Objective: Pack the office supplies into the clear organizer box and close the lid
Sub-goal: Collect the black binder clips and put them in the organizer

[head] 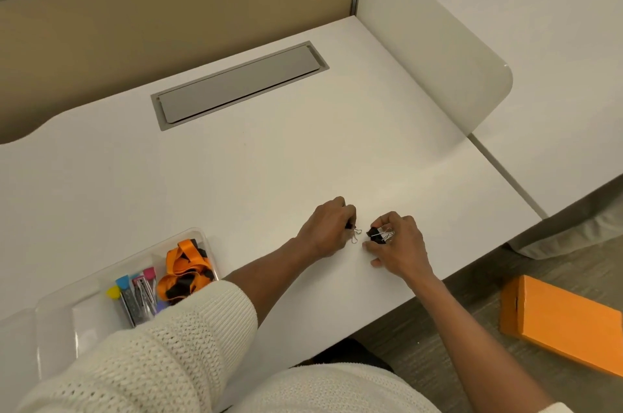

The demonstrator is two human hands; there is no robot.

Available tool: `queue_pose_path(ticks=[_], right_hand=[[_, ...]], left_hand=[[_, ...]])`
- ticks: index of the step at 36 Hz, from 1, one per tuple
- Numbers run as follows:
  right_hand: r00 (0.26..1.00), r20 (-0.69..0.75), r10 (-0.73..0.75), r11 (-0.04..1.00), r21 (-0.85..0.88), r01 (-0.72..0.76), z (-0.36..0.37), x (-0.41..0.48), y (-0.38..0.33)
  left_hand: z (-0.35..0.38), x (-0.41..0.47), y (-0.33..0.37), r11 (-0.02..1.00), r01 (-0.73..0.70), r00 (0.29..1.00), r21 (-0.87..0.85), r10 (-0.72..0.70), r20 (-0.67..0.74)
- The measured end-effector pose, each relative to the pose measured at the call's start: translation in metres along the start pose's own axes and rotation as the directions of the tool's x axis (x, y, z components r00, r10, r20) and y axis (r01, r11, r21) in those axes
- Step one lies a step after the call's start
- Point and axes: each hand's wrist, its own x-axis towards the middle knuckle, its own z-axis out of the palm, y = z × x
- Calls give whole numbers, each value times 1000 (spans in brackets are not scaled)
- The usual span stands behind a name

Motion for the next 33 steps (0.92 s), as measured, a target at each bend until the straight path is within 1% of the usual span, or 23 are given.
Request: queue_pose_path(ticks=[2,7,12,17,20,23,24,27,29,33], right_hand=[[1000,7,-1,1000,-7,1,2,0,-1],[1000,13,-4,1000,-28,5,4,0,-3],[1000,12,-4,999,-45,5,2,-1,-4],[1000,4,-5,998,-60,5,2,-3,-4],[1000,4,-2,998,-67,2,3,-4,-4],[1000,5,0,998,-59,0,4,-3,-4],[1000,5,2,998,-62,-2,4,-3,-4],[1000,9,16,999,-44,-15,3,-1,-3],[1000,9,23,999,-38,-23,2,-1,-2],[1000,0,21,999,-36,-21,1,0,1]], left_hand=[[2,-2,1,1000,-5,1000,19,5,-9],[1,-4,2,1000,-5,1000,4,5,-19],[2,-6,-1,998,10,996,-54,-15,-90],[0,-10,-7,993,76,981,-94,-91,-174],[0,-11,-8,997,34,982,-70,-46,-184],[1,-7,-4,1000,-30,982,2,29,-187],[1,-6,-3,998,-54,983,41,60,-173],[1,-5,-1,974,-148,985,170,160,-57],[2,-5,-1,951,-209,977,226,214,5],[1,-4,-4,908,-265,964,324,256,70]])
